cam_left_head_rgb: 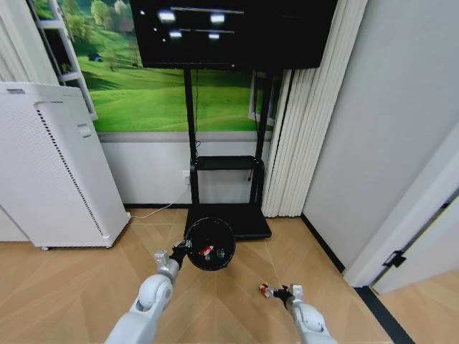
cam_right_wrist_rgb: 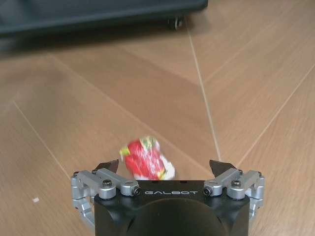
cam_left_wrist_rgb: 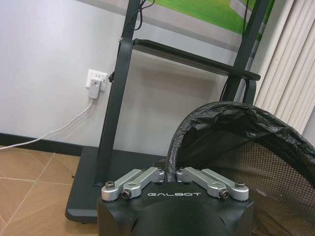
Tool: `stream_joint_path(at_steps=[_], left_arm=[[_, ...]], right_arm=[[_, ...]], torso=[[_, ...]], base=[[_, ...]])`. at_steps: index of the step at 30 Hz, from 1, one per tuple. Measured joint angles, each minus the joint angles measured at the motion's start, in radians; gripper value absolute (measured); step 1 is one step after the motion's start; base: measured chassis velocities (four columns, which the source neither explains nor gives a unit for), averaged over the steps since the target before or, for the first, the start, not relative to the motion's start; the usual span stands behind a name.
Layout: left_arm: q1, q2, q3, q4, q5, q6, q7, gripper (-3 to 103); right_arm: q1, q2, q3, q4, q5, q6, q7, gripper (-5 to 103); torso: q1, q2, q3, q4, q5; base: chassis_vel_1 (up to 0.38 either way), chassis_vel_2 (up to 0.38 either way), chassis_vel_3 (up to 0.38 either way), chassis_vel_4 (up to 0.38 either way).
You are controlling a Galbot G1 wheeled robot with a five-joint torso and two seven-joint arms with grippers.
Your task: Pick up the trash bin and place the garbage on the floor into it.
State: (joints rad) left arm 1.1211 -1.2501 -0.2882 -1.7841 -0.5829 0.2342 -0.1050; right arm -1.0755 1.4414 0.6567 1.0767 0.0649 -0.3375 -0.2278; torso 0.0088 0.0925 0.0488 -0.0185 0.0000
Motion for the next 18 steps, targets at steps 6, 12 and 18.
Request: stream_joint_path(at_steps=[6, 12, 18], left_arm=[[0.015, 0.005, -0.01, -0.013, 0.002, 0.0, -0.001, 4], [0.018, 0.01, -0.014, -0.018, 0.003, 0.0, -0.001, 4], [0.014, 0.016, -0.018, -0.019, -0.002, 0.001, 0.003, 4]], right_arm=[[0.052, 0.012, 0.003, -0.106, -0.02, 0.025, 0.0, 100], [0.093, 0.015, 0.008, -0.172, -0.031, 0.056, 0.002, 100], [0.124, 0.024, 0.011, -0.225, -0.055, 0.079, 0.008, 100]], torso=[[0.0, 0.0, 0.0, 0.0002, 0.0001], [0.0, 0.0, 0.0, 0.0001, 0.0], [0.0, 0.0, 0.0, 0.0001, 0.0]], base=[[0.0, 0.0, 0.0, 0.0], [0.0, 0.0, 0.0, 0.0], [0.0, 0.0, 0.0, 0.0]])
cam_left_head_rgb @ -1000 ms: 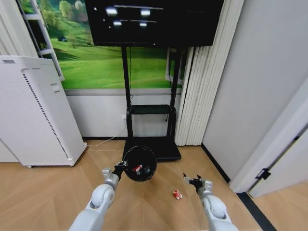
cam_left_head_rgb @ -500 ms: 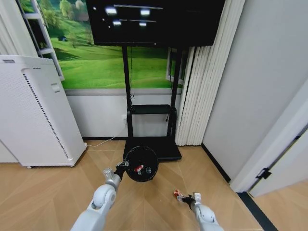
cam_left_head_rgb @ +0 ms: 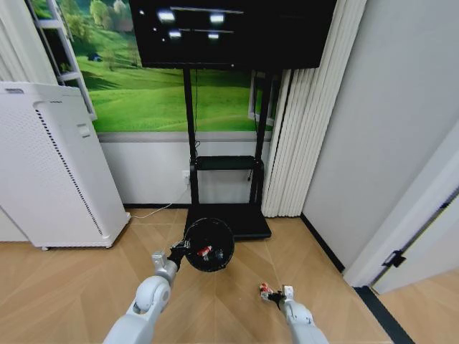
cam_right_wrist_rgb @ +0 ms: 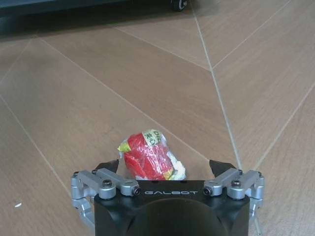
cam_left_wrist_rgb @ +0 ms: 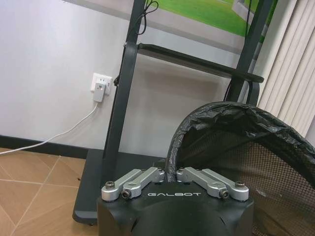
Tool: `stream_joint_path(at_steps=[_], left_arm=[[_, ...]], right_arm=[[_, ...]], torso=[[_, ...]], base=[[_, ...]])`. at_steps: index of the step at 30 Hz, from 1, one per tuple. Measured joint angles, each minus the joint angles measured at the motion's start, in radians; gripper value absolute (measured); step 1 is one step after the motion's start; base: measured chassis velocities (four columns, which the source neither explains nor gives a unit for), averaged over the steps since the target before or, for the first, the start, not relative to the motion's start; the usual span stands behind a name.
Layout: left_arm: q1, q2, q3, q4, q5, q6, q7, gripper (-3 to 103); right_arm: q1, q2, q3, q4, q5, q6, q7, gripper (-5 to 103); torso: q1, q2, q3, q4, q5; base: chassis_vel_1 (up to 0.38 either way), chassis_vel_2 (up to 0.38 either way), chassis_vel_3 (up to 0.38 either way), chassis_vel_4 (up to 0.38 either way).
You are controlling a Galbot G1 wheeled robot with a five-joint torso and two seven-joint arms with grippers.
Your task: Pick up the trash bin and place the garbage on the floor into it.
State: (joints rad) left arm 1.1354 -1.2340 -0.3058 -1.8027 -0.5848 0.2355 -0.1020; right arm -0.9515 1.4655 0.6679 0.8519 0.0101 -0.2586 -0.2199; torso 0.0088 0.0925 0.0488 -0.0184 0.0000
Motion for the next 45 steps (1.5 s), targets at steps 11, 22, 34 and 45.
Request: stream_joint_path(at_steps=[11, 22, 34, 45], left_arm=[[0.0, 0.0, -0.009, 0.007, -0.002, 0.0, 0.015, 4], [-0.005, -0.01, -0.006, 0.016, 0.001, 0.0, 0.016, 4], [0.004, -0.016, -0.022, 0.022, 0.007, -0.002, 0.012, 4], [0.006, -0.05, -0.087, 0.095, 0.003, -0.017, 0.009, 4]], right_arm=[[0.021, 0.001, 0.001, -0.047, -0.039, 0.023, 0.014, 87], [0.023, -0.007, 0.004, -0.054, -0.039, 0.042, 0.015, 48], [-0.071, -0.029, 0.037, 0.198, 0.027, 0.008, 0.016, 30], [-0.206, -0.066, 0.205, 0.645, 0.122, -0.047, -0.05, 30]], torso=[[0.0, 0.0, 0.0, 0.0, -0.0002], [0.0, 0.0, 0.0, 0.0, 0.0002], [0.0, 0.0, 0.0, 0.0, 0.0005], [0.0, 0.0, 0.0, -0.0002, 0.0003]], base=[[0.0, 0.0, 0.0, 0.0], [0.0, 0.0, 0.0, 0.0], [0.0, 0.0, 0.0, 0.0], [0.0, 0.0, 0.0, 0.0]])
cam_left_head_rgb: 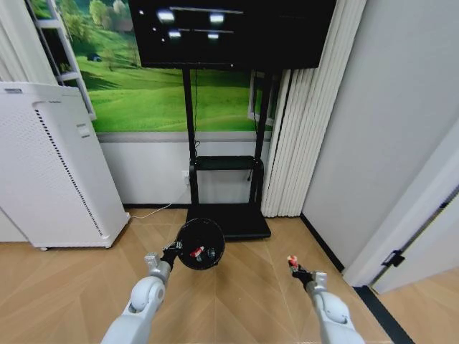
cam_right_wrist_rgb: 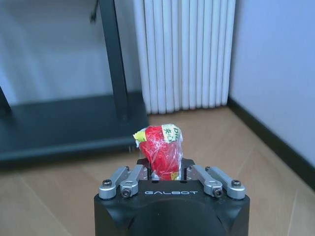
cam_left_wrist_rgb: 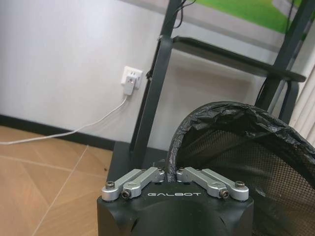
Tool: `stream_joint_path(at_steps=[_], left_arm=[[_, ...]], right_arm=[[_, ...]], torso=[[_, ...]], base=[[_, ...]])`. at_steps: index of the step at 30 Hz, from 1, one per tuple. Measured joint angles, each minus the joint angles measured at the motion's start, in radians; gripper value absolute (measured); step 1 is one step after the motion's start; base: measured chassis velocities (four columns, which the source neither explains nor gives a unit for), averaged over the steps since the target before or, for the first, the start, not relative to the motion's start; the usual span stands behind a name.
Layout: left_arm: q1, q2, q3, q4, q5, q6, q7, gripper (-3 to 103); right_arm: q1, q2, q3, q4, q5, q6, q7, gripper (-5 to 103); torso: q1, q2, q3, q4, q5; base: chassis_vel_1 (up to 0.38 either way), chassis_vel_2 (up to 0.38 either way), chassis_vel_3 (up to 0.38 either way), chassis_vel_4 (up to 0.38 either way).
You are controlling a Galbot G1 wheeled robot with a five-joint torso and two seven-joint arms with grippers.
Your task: Pick up the trash bin and place the garbage on the floor into it.
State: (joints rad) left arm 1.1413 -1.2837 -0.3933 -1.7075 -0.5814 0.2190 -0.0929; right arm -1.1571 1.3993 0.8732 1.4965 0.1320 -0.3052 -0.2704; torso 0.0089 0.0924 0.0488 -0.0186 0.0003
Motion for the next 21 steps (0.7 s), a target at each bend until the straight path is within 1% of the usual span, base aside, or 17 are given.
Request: stream_joint_path(at_steps=[2, 3, 4, 5, 6, 7, 9, 10, 11, 13, 14, 15, 16, 17, 19, 21], left_arm=[[0.001, -0.007, 0.002, 0.016, 0.0, -0.001, 0.001, 4], [-0.002, -0.013, 0.008, 0.031, -0.001, -0.002, 0.001, 4], [-0.002, -0.013, 0.008, 0.031, -0.001, -0.002, 0.001, 4], [-0.008, -0.019, 0.02, 0.045, -0.002, -0.002, 0.001, 4], [-0.02, -0.025, 0.04, 0.06, 0.001, -0.002, 0.002, 4], [-0.02, -0.025, 0.04, 0.06, 0.001, -0.002, 0.002, 4], [-0.035, -0.031, 0.086, 0.076, 0.013, -0.004, 0.002, 4], [-0.04, -0.034, 0.102, 0.08, 0.017, -0.004, 0.001, 4], [-0.04, -0.034, 0.102, 0.08, 0.017, -0.004, 0.001, 4], [-0.053, -0.05, 0.162, 0.094, 0.03, -0.007, -0.006, 4], [-0.053, -0.05, 0.162, 0.094, 0.03, -0.007, -0.006, 4], [-0.056, -0.056, 0.177, 0.096, 0.032, -0.007, -0.01, 4], [-0.06, -0.063, 0.201, 0.101, 0.036, -0.007, -0.014, 4], [-0.06, -0.063, 0.201, 0.101, 0.036, -0.007, -0.014, 4], [-0.065, -0.071, 0.229, 0.11, 0.044, -0.008, -0.017, 4], [-0.067, -0.073, 0.235, 0.111, 0.045, -0.008, -0.017, 4]], right_arm=[[-0.024, 0.002, 0.014, 0.091, 0.031, -0.019, -0.012, 30], [-0.05, 0.003, 0.013, 0.17, 0.067, -0.039, -0.021, 30], [-0.05, 0.003, 0.013, 0.17, 0.067, -0.039, -0.021, 30], [-0.081, 0.005, 0.005, 0.248, 0.094, -0.062, -0.037, 30], [-0.12, 0.007, -0.015, 0.329, 0.106, -0.082, -0.076, 30], [-0.12, 0.007, -0.015, 0.329, 0.106, -0.082, -0.076, 30], [-0.164, 0.011, -0.063, 0.428, 0.106, -0.104, -0.122, 30], [-0.175, 0.013, -0.085, 0.457, 0.107, -0.111, -0.131, 30], [-0.175, 0.013, -0.085, 0.457, 0.107, -0.111, -0.131, 30], [-0.187, 0.012, -0.193, 0.511, 0.114, -0.133, -0.143, 30], [-0.187, 0.012, -0.193, 0.511, 0.114, -0.133, -0.143, 30], [-0.182, 0.011, -0.226, 0.509, 0.107, -0.136, -0.144, 30], [-0.164, 0.009, -0.282, 0.496, 0.09, -0.136, -0.142, 30], [-0.164, 0.009, -0.282, 0.496, 0.09, -0.136, -0.142, 30], [-0.131, 0.008, -0.343, 0.471, 0.069, -0.139, -0.138, 30], [-0.119, 0.009, -0.362, 0.46, 0.056, -0.139, -0.136, 30]], torso=[[0.0, 0.0, 0.0, 0.0002, -0.0001], [0.0, 0.0, 0.0, 0.0004, -0.0004], [0.0, 0.0, 0.0, 0.0004, -0.0004], [0.0, 0.0, 0.0, 0.0004, -0.0004], [0.0, 0.0, 0.0, 0.0002, -0.0005], [0.0, 0.0, 0.0, 0.0002, -0.0005], [0.0, 0.0, 0.0, 0.0, -0.0002], [0.0, 0.0, 0.0, -0.0001, -0.0004], [0.0, 0.0, 0.0, -0.0001, -0.0004], [0.0, 0.0, 0.0, 0.0002, -0.0004], [0.0, 0.0, 0.0, 0.0002, -0.0004], [0.0, 0.0, 0.0, 0.0, -0.0004], [0.0, 0.0, 0.0, 0.0002, -0.0002], [0.0, 0.0, 0.0, 0.0002, -0.0002], [0.0, 0.0, 0.0, 0.0002, -0.0003], [0.0, 0.0, 0.0, 0.0003, -0.0003]], base=[[0.0, 0.0, 0.0, 0.0], [0.0, 0.0, 0.0, 0.0], [0.0, 0.0, 0.0, 0.0], [0.0, 0.0, 0.0, 0.0], [0.0, 0.0, 0.0, 0.0], [0.0, 0.0, 0.0, 0.0], [0.0, 0.0, 0.0, 0.0], [0.0, 0.0, 0.0, 0.0], [0.0, 0.0, 0.0, 0.0], [0.0, 0.0, 0.0, 0.0], [0.0, 0.0, 0.0, 0.0], [0.0, 0.0, 0.0, 0.0], [0.0, 0.0, 0.0, 0.0], [0.0, 0.0, 0.0, 0.0], [0.0, 0.0, 0.0, 0.0], [0.0, 0.0, 0.0, 0.0]])
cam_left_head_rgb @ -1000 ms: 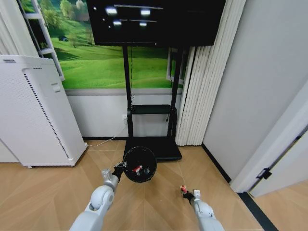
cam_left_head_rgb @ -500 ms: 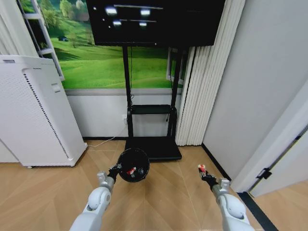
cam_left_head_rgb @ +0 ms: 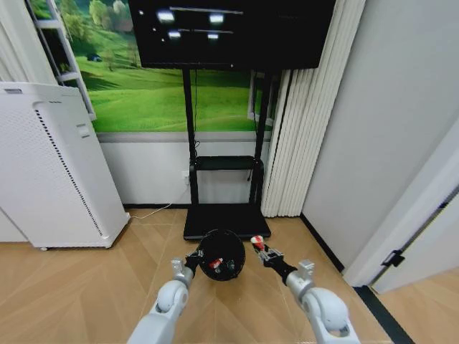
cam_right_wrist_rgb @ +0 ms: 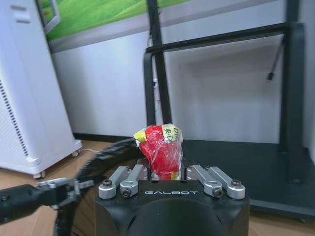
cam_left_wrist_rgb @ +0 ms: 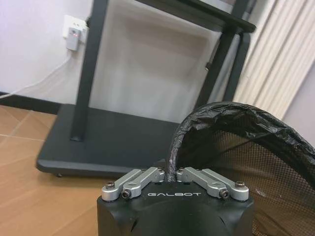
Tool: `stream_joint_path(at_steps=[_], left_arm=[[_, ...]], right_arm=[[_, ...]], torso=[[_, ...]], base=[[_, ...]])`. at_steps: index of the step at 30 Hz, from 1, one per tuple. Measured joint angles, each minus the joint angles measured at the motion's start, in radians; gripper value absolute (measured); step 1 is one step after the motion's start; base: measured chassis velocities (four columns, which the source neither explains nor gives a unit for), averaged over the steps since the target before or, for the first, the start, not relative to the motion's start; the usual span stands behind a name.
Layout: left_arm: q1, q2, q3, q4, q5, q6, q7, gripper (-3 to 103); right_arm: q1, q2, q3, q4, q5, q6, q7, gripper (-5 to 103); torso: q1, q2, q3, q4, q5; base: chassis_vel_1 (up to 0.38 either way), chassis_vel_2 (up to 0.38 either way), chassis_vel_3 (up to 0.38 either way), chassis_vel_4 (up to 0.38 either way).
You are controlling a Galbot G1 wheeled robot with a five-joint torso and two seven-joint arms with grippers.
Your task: Pick up the trash bin and place the garbage on the floor into it.
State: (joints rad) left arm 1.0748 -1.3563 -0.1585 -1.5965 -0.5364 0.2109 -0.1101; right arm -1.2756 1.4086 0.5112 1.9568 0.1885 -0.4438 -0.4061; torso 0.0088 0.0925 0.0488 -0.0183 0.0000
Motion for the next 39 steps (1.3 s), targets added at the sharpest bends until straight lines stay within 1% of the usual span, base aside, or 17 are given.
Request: stream_joint_path(at_steps=[4, 6, 7, 9, 10, 13, 14, 16, 17, 19, 20, 23, 28, 31, 33, 36, 39], left_arm=[[-0.004, -0.008, 0.01, 0.002, 0.002, 0.0, -0.002, 4], [-0.004, -0.007, 0.007, -0.002, 0.001, 0.0, -0.003, 4], [-0.004, -0.007, 0.007, -0.002, 0.001, 0.0, -0.003, 4], [0.001, -0.002, -0.003, -0.007, 0.001, -0.001, -0.003, 4], [0.001, -0.002, -0.003, -0.007, 0.001, -0.001, -0.003, 4], [0.005, -0.003, -0.007, -0.009, 0.001, -0.001, -0.002, 4], [0.005, -0.003, -0.007, -0.009, 0.001, -0.001, -0.002, 4], [0.003, -0.006, -0.005, -0.009, 0.0, -0.001, -0.002, 4], [0.003, -0.006, -0.005, -0.009, 0.0, -0.001, -0.002, 4], [-0.003, -0.012, -0.002, -0.009, 0.0, -0.001, -0.001, 4], [-0.003, -0.012, -0.002, -0.009, 0.0, -0.001, -0.001, 4], [0.001, -0.009, -0.017, -0.02, 0.004, -0.001, -0.001, 4], [0.032, 0.011, -0.062, -0.052, 0.011, -0.002, 0.004, 4], [0.065, 0.025, -0.129, -0.092, -0.001, -0.002, 0.008, 4], [0.071, 0.026, -0.143, -0.1, -0.007, -0.002, 0.005, 4], [0.087, 0.019, -0.192, -0.119, -0.028, -0.003, -0.023, 4], [0.089, 0.003, -0.215, -0.123, -0.042, -0.007, -0.058, 4]], right_arm=[[0.032, 0.006, -0.064, -0.043, -0.048, 0.001, 0.017, 27], [0.041, 0.011, -0.075, -0.066, -0.065, 0.013, 0.022, 35], [0.041, 0.011, -0.075, -0.066, -0.065, 0.013, 0.022, 35], [0.04, 0.013, -0.074, -0.069, -0.067, 0.01, 0.025, 46], [0.04, 0.013, -0.074, -0.069, -0.067, 0.01, 0.025, 46], [0.033, 0.009, -0.067, -0.058, -0.069, 0.006, 0.024, 61], [0.033, 0.009, -0.067, -0.058, -0.069, 0.006, 0.024, 61], [0.028, 0.007, -0.061, -0.049, -0.071, 0.006, 0.024, 73], [0.028, 0.007, -0.061, -0.049, -0.071, 0.006, 0.024, 73], [0.023, 0.005, -0.053, -0.039, -0.071, 0.002, 0.03, 84], [0.023, 0.005, -0.053, -0.039, -0.071, 0.002, 0.03, 84], [0.028, 0.013, -0.018, -0.043, -0.056, 0.001, 0.103, 97], [0.034, 0.016, 0.019, -0.06, -0.032, 0.005, 0.174, 100], [0.039, 0.015, 0.05, -0.078, 0.001, 0.012, 0.242, 100], [0.042, 0.015, 0.056, -0.084, 0.007, 0.013, 0.255, 100], [0.048, 0.014, 0.073, -0.107, 0.024, 0.023, 0.309, 100], [0.044, 0.015, 0.079, -0.114, 0.027, 0.027, 0.326, 100]], torso=[[0.0, 0.0, 0.0, -0.0001, 0.0001], [0.0, 0.0, 0.0, 0.0, 0.0], [0.0, 0.0, 0.0, 0.0, 0.0], [0.0, 0.0, 0.0, 0.0, 0.0], [0.0, 0.0, 0.0, 0.0, 0.0], [0.0, 0.0, 0.0, 0.0, 0.0], [0.0, 0.0, 0.0, 0.0, 0.0], [0.0, 0.0, 0.0, -0.0001, 0.0], [0.0, 0.0, 0.0, -0.0001, 0.0], [0.0, 0.0, 0.0, -0.0002, 0.0], [0.0, 0.0, 0.0, -0.0002, 0.0], [0.0, 0.0, 0.0, -0.0003, -0.0001], [0.0, 0.0, 0.0, 0.0, 0.0], [0.0, 0.0, 0.0, 0.0, 0.0001], [0.0, 0.0, 0.0, 0.0, 0.0001], [0.0, 0.0, 0.0, 0.0, 0.0001], [0.0, 0.0, 0.0, 0.0, -0.0001]], base=[[0.0, 0.0, 0.0, 0.0], [0.0, 0.0, 0.0, 0.0], [0.0, 0.0, 0.0, 0.0], [0.0, 0.0, 0.0, 0.0], [0.0, 0.0, 0.0, 0.0], [0.0, 0.0, 0.0, 0.0], [0.0, 0.0, 0.0, 0.0], [0.0, 0.0, 0.0, 0.0], [0.0, 0.0, 0.0, 0.0], [0.0, 0.0, 0.0, 0.0], [0.0, 0.0, 0.0, 0.0], [0.0, 0.0, 0.0, 0.0], [0.0, 0.0, 0.0, 0.0], [0.0, 0.0, 0.0, 0.0], [0.0, 0.0, 0.0, 0.0], [0.0, 0.0, 0.0, 0.0], [0.0, 0.0, 0.0, 0.0]])
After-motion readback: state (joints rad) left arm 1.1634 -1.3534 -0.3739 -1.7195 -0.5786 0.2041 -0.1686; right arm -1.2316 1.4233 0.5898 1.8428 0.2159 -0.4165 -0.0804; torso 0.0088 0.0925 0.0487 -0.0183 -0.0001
